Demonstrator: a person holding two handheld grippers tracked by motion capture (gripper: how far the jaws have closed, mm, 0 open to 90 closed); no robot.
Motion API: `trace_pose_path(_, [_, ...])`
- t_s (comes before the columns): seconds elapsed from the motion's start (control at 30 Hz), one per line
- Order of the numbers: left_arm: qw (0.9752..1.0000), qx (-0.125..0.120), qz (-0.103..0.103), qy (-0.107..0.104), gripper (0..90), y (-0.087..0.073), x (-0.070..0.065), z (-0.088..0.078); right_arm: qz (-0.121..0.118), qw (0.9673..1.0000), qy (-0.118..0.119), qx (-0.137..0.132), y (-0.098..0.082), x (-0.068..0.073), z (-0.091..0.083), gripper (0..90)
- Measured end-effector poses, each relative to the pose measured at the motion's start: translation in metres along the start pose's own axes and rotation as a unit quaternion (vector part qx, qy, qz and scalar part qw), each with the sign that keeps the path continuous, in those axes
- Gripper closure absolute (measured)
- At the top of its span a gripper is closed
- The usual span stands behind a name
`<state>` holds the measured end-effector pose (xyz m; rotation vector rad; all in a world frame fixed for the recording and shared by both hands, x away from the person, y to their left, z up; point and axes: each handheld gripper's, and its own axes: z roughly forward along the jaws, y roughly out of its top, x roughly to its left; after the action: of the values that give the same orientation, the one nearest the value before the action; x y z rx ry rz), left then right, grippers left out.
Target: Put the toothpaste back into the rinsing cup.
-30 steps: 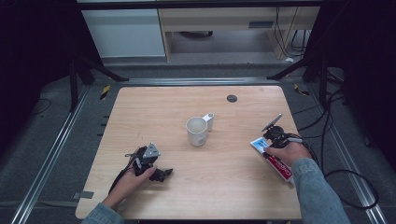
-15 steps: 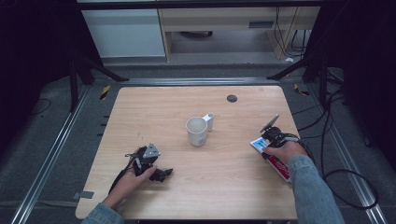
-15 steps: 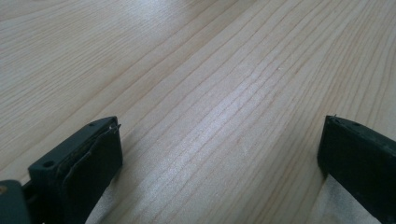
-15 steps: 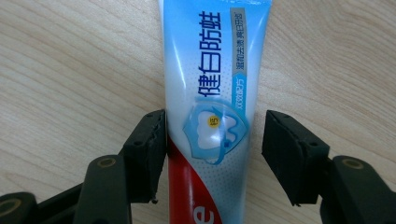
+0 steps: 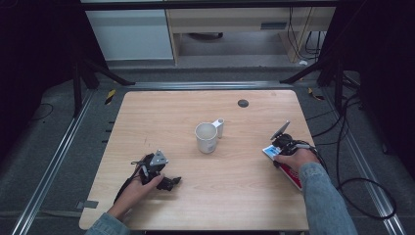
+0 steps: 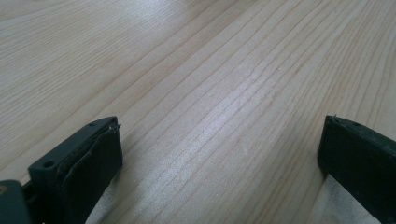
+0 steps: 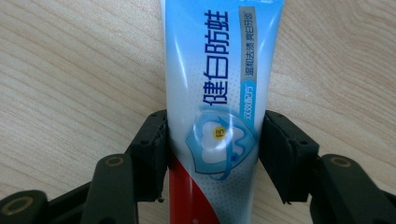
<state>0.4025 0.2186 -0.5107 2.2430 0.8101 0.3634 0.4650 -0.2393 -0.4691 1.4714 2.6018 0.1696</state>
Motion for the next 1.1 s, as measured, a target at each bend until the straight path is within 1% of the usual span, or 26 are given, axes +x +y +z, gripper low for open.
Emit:
trace_pose_path(0.07, [1.0,0.0,0.0,0.0,0.0,0.0,0.0,0.0,-0.002,1.0,0.002,0.0,0.0,-0.001,0.0,46.8])
trace_pose_path(0.2, [1.0,0.0,0.0,0.0,0.0,0.0,0.0,0.0,-0.003,1.0,0.005,-0.004,-0.001,-0.002,-0.003,57.3])
trace_pose_path(0.3, [1.0,0.0,0.0,0.0,0.0,0.0,0.0,0.0,0.007,0.9998,0.015,-0.011,-0.003,-0.005,-0.009,68.7])
trace_pose_path(0.33, [1.0,0.0,0.0,0.0,0.0,0.0,0.0,0.0,0.007,0.9998,0.015,-0.011,-0.003,-0.005,-0.009,68.7])
trace_pose_path(0.37, [1.0,0.0,0.0,0.0,0.0,0.0,0.0,0.0,0.009,0.9996,0.019,-0.016,-0.005,-0.006,-0.013,71.1])
trace_pose_path(0.4, [1.0,0.0,0.0,0.0,0.0,0.0,0.0,0.0,0.004,0.9996,0.021,-0.017,-0.006,-0.006,-0.014,71.6])
trace_pose_path(0.5, [1.0,0.0,0.0,0.0,0.0,0.0,0.0,0.0,0.005,0.9997,0.019,-0.014,-0.006,-0.005,-0.016,72.3])
trace_pose_path(0.53, [1.0,0.0,0.0,0.0,0.0,0.0,0.0,0.0,0.008,0.9997,0.02,-0.014,-0.007,-0.005,-0.017,72.5])
trace_pose_path(0.57, [1.0,0.0,0.0,0.0,0.0,0.0,0.0,0.0,0.007,0.9996,0.018,-0.019,-0.007,-0.005,-0.021,72.9])
trace_pose_path(0.6, [1.0,0.0,0.0,0.0,0.0,0.0,0.0,0.0,0.007,0.9996,0.018,-0.019,-0.007,-0.005,-0.021,72.9])
trace_pose_path(0.63, [1.0,0.0,0.0,0.0,0.0,0.0,0.0,0.0,0.005,0.9995,0.019,-0.023,-0.006,-0.004,-0.027,73.1])
trace_pose_path(0.73, [1.0,0.0,0.0,0.0,0.0,0.0,0.0,0.0,0.0,0.9994,0.017,-0.03,-0.004,-0.003,-0.035,73.3])
trace_pose_path(0.77, [1.0,0.0,0.0,0.0,0.0,0.0,0.0,0.0,0.0,0.9994,0.018,-0.029,-0.003,-0.002,-0.038,73.3])
trace_pose_path(0.83, [1.0,-0.002,-0.002,0.0,0.0,0.0,0.0,0.0,-0.008,0.9993,0.015,-0.032,-0.001,0.0,-0.044,73.4])
trace_pose_path(0.87, [1.0,-0.002,-0.002,0.0,0.0,0.0,0.0,0.0,-0.008,0.9993,0.015,-0.032,-0.001,0.0,-0.044,73.4])
trace_pose_path(0.93, [1.0,-0.002,-0.002,0.0,0.0,0.0,0.0,0.0,-0.01,0.9988,0.013,-0.046,0.002,0.002,-0.053,73.4])
trace_pose_path(1.0, [1.0,-0.002,-0.002,0.0,0.0,0.0,0.0,0.0,-0.011,0.9987,0.012,-0.048,0.003,0.002,-0.056,73.4])
trace_pose_path(1.1, [1.0,-0.001,0.0,0.001,0.0,0.0,0.0,0.0,-0.016,0.9982,0.01,-0.057,0.006,0.004,-0.066,73.5])
